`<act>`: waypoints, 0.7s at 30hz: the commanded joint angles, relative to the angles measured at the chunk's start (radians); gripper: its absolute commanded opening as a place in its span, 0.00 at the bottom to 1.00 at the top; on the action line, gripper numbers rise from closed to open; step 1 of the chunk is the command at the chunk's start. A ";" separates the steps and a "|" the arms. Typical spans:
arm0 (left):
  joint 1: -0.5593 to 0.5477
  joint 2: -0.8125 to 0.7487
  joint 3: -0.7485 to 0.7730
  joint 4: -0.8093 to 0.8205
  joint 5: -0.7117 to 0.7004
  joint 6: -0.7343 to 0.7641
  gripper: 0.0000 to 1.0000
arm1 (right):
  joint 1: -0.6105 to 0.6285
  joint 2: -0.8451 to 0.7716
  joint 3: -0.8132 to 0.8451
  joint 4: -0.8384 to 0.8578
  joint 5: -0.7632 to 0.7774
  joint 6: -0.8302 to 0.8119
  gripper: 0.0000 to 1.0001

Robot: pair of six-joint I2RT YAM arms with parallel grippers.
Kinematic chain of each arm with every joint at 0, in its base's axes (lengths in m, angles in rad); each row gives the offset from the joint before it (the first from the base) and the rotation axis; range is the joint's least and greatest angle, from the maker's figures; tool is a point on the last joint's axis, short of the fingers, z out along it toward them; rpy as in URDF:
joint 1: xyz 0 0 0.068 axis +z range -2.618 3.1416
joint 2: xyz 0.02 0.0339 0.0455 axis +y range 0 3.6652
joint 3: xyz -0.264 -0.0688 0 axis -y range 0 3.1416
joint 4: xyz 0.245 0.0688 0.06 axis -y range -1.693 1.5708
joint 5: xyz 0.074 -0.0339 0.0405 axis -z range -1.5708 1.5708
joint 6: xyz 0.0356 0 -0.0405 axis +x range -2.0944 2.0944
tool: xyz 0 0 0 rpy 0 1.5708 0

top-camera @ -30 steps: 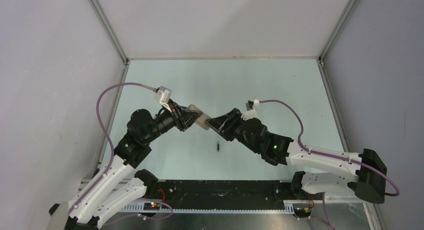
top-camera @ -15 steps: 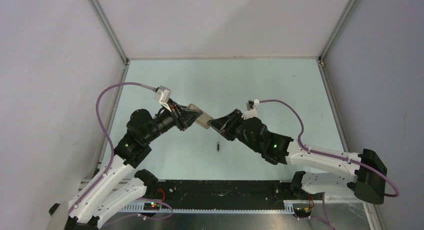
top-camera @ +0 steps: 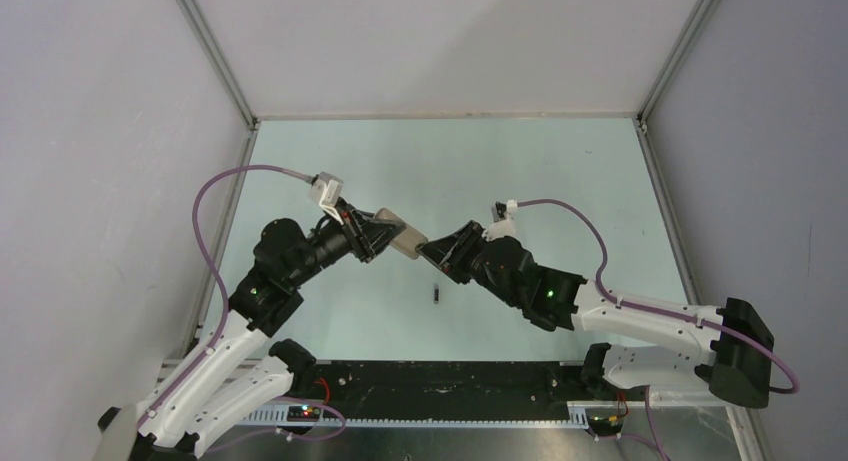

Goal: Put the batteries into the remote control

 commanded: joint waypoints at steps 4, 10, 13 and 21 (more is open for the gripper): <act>-0.015 -0.001 0.022 0.045 0.027 -0.010 0.00 | 0.014 -0.019 0.045 0.019 0.042 -0.025 0.25; -0.016 0.005 0.018 0.041 0.027 -0.007 0.00 | 0.015 -0.020 0.045 0.023 0.044 -0.028 0.22; -0.015 0.007 0.015 0.039 0.027 -0.005 0.00 | 0.016 -0.022 0.045 0.029 0.045 -0.031 0.22; -0.015 0.009 0.005 0.024 0.005 0.013 0.00 | 0.021 -0.050 0.045 0.032 0.055 -0.038 0.40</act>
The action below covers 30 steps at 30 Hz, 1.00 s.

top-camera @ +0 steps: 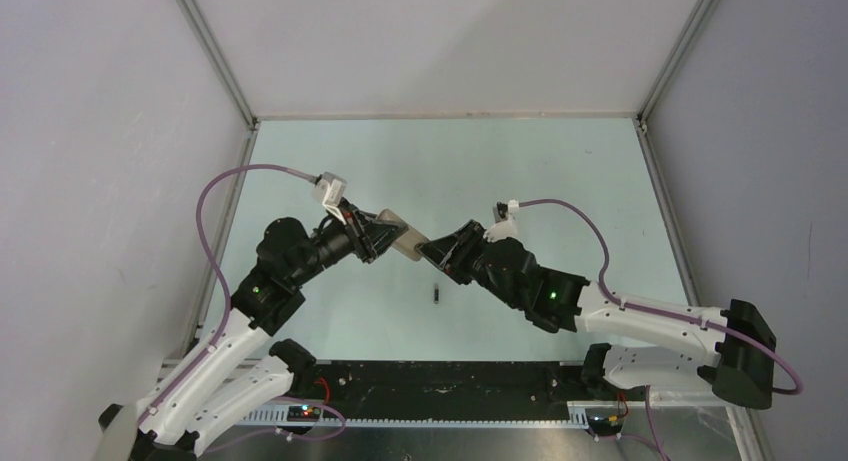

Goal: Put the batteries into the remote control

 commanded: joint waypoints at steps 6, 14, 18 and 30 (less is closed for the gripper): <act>-0.010 -0.001 0.004 0.017 -0.014 0.021 0.00 | 0.016 -0.051 0.045 0.041 0.041 -0.013 0.45; -0.012 -0.003 0.005 0.016 -0.013 0.018 0.00 | 0.018 -0.036 0.045 0.050 0.025 -0.004 0.50; -0.011 -0.002 0.005 0.016 -0.007 0.013 0.00 | 0.014 -0.022 0.045 0.058 0.014 0.000 0.51; -0.011 -0.008 0.006 0.016 0.006 0.002 0.00 | -0.005 0.010 0.045 0.085 -0.016 0.010 0.44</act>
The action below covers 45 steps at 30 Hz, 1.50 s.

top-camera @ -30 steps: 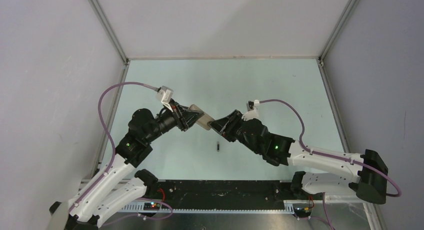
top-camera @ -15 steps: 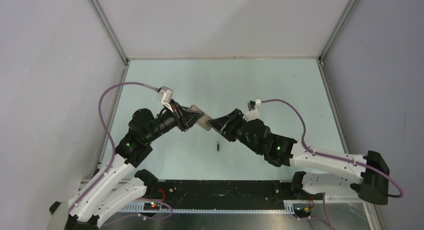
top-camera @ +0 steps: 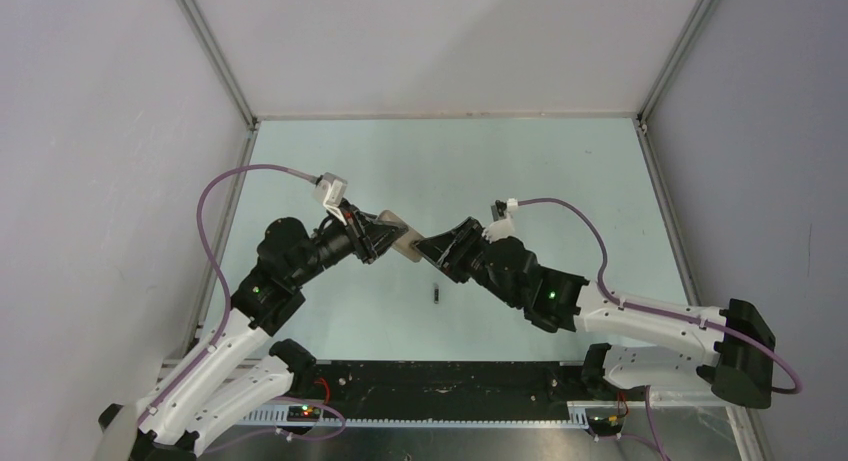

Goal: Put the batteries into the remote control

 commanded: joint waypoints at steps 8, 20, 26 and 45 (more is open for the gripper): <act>-0.008 -0.020 0.004 0.027 -0.004 0.004 0.00 | -0.009 0.007 0.042 -0.002 0.010 0.021 0.46; -0.008 -0.019 0.003 0.026 -0.008 0.003 0.00 | -0.005 0.007 0.042 -0.013 0.027 0.024 0.47; -0.007 -0.020 0.004 0.026 -0.009 0.003 0.00 | -0.005 0.009 0.042 -0.035 0.035 0.037 0.47; -0.008 -0.030 0.000 0.026 0.024 -0.011 0.00 | -0.007 0.043 0.042 0.048 0.014 0.016 0.42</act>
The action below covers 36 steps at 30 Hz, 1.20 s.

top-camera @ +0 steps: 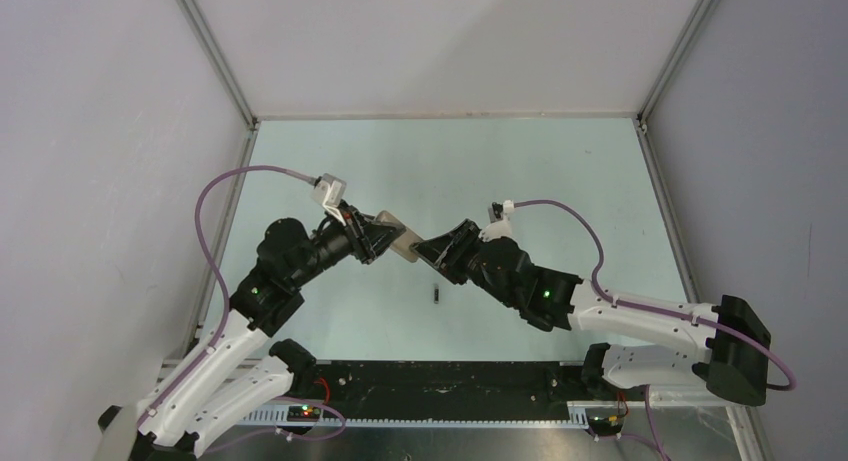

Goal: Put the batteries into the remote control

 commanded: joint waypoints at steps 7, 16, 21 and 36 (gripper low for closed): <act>-0.009 -0.023 -0.001 0.056 0.043 -0.014 0.00 | -0.002 0.009 0.042 0.059 0.016 -0.009 0.35; -0.009 -0.024 -0.005 0.056 0.045 -0.014 0.00 | -0.002 0.006 0.042 0.049 0.019 -0.009 0.33; -0.009 -0.026 -0.002 0.056 0.055 -0.013 0.00 | -0.008 0.008 0.042 0.043 0.013 -0.007 0.36; -0.009 -0.026 0.006 0.056 0.036 -0.010 0.00 | -0.014 0.004 0.042 -0.006 0.000 0.010 0.39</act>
